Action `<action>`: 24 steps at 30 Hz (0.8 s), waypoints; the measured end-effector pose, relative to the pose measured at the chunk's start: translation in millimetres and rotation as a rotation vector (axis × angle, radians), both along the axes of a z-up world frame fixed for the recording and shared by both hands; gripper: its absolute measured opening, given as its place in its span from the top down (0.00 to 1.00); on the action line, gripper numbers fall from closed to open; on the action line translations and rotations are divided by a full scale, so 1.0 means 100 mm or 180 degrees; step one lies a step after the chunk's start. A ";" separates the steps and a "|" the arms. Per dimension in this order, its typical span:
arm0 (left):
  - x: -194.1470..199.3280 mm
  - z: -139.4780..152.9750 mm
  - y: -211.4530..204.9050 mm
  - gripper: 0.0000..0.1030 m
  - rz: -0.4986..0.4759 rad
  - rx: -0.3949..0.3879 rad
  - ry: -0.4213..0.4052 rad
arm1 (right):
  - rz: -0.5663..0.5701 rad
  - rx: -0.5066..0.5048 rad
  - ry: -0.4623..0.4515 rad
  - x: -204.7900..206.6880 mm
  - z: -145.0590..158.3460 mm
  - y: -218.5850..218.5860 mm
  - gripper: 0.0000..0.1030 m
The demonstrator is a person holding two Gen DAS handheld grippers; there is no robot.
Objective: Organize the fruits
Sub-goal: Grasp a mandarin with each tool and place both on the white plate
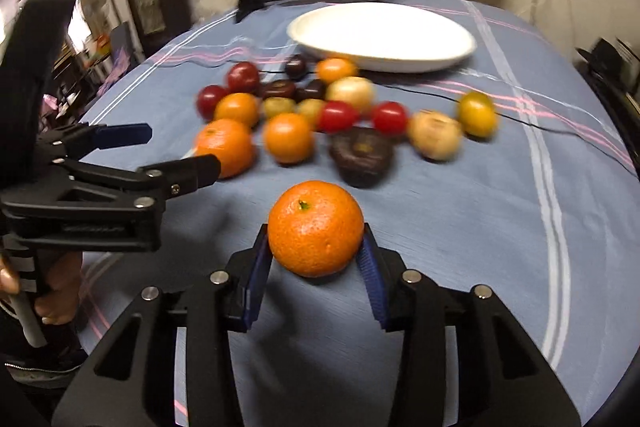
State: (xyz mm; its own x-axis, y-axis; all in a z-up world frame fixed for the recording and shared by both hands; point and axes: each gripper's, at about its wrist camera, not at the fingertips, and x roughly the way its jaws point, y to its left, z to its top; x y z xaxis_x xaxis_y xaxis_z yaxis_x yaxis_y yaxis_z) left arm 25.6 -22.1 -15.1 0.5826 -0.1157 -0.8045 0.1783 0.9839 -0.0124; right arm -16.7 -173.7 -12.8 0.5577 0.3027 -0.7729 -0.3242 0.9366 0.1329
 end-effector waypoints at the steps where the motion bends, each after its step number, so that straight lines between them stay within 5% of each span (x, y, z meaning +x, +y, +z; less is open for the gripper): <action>1: 0.03 -0.04 -0.05 0.04 0.0001 0.0018 0.0039 | -0.0022 0.0020 0.0003 -0.02 0.00 -0.05 0.58; 3: 0.09 -0.12 -0.10 0.29 0.0003 0.0007 0.0153 | -0.0055 0.0061 -0.0003 -0.06 0.00 -0.16 0.58; 8: 0.13 -0.16 -0.19 0.57 -0.0035 -0.0012 0.0239 | -0.0011 0.0155 -0.0076 -0.15 0.07 -0.27 0.58; 13: 0.08 -0.11 -0.20 0.59 -0.0136 0.0011 0.0165 | 0.0082 0.0150 -0.0157 -0.10 0.18 -0.23 0.58; 18: 0.10 0.25 -0.12 0.59 -0.0247 -0.0033 -0.0087 | 0.0099 0.0120 -0.0356 0.15 0.45 -0.24 0.58; 24: 0.77 0.74 -0.18 0.59 -0.0175 -0.0005 -0.0396 | -0.0037 0.0062 -0.0499 0.94 0.66 -0.18 0.58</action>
State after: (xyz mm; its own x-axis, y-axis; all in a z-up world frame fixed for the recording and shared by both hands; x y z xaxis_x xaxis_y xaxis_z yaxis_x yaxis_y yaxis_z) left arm 102.3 -40.1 58.9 0.6707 -0.1515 -0.7261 0.2323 0.9726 0.0116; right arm 77.7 -191.4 52.8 0.6745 0.3098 -0.6701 -0.3317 0.9381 0.0998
